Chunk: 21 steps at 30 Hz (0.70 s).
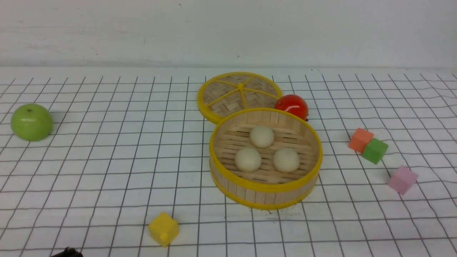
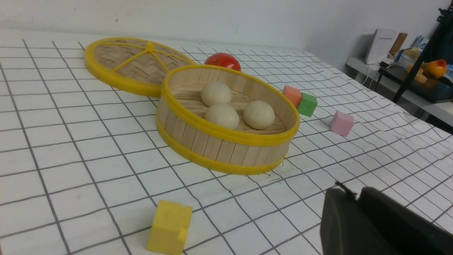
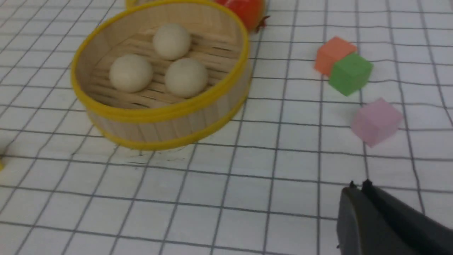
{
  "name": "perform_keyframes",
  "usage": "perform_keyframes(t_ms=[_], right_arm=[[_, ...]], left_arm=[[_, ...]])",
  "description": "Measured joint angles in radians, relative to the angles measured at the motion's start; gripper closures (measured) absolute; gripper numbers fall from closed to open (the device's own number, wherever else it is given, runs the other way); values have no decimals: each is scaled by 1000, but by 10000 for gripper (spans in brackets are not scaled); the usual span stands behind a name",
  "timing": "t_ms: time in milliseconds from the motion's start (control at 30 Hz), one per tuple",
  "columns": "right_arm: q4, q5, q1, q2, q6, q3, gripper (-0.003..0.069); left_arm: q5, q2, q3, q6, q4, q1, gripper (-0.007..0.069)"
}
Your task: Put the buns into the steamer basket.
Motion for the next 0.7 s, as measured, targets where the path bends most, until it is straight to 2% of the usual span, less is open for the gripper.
perform_keyframes(t_ms=[100,200,700], right_arm=[[5,-46,-62,-227,-1,206,669],[5,-50,-88,-331,-1,285,669],[5,-18,-119,-372,-2,303,662]], left_arm=[[0,0,0,0,0,0,564],[0,0,0,0,0,0,560],[0,2,0,0,0,0,542]])
